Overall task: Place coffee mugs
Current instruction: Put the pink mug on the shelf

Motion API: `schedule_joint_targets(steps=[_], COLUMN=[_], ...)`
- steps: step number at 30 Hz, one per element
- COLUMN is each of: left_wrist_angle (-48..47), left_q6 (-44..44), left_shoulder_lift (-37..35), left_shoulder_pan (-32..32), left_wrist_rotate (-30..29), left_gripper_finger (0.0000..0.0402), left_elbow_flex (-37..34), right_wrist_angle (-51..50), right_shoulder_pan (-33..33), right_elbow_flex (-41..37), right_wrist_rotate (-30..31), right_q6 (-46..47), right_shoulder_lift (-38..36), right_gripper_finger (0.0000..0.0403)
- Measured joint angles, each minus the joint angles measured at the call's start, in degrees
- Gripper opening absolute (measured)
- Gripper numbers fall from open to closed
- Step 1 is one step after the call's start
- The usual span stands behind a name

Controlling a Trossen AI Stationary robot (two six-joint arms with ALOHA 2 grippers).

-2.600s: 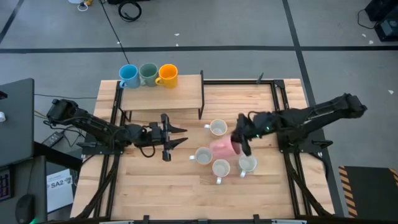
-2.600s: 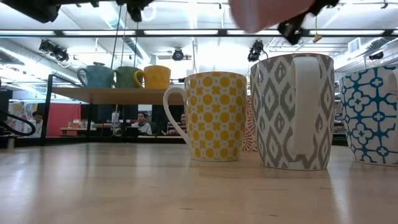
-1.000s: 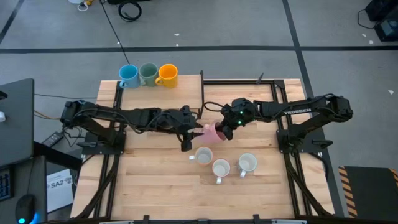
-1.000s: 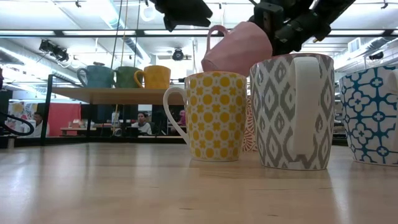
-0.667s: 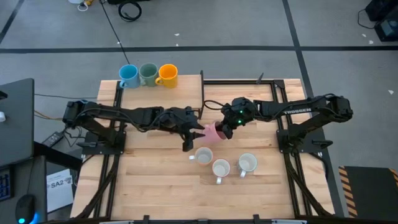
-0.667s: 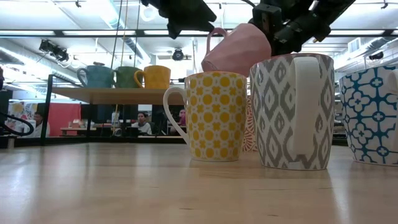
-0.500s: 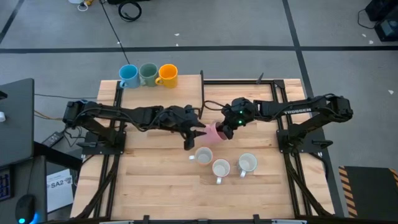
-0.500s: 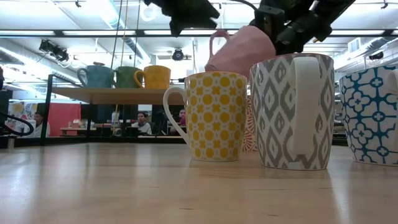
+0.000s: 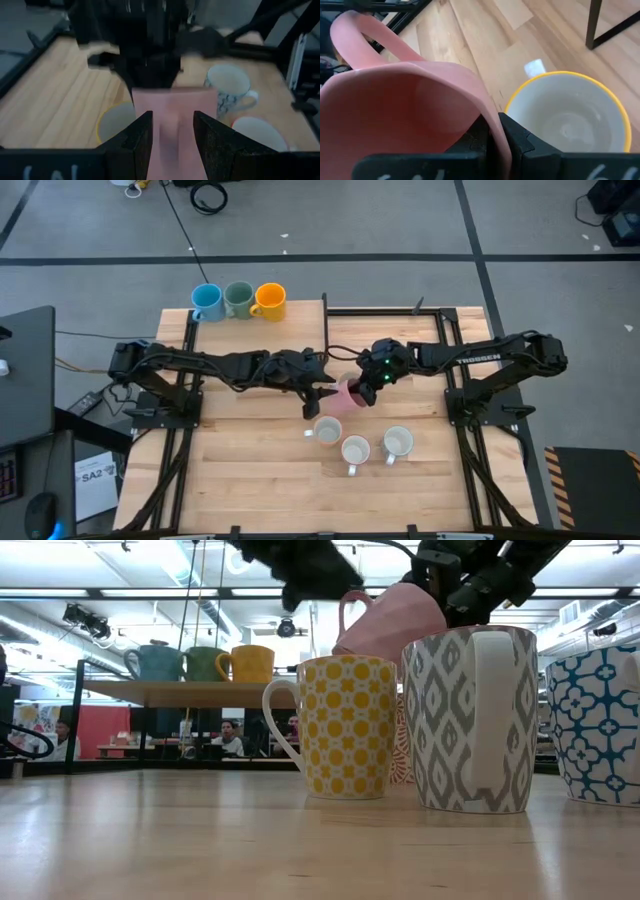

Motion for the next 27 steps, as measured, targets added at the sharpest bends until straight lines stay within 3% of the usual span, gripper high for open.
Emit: schedule_joint_targets(steps=[13,27], left_wrist_angle=[-1.4,-1.4], left_q6=[0.4,0.1], left_shoulder_lift=[1.6,1.6], left_shoulder_pan=[0.2,1.1], left_wrist_rotate=[0.1,3.1], left_gripper_finger=[0.0136,0.0059], left_elbow_flex=[0.0,0.0], right_wrist_angle=[-0.2,0.1], right_shoulder_pan=[0.1,0.1], right_elbow_flex=[0.0,0.0], right_wrist_rotate=[-0.4,-0.8], right_q6=[-0.4,-0.5], right_shoulder_lift=[0.0,0.0], right_gripper_finger=[0.0034,0.0034])
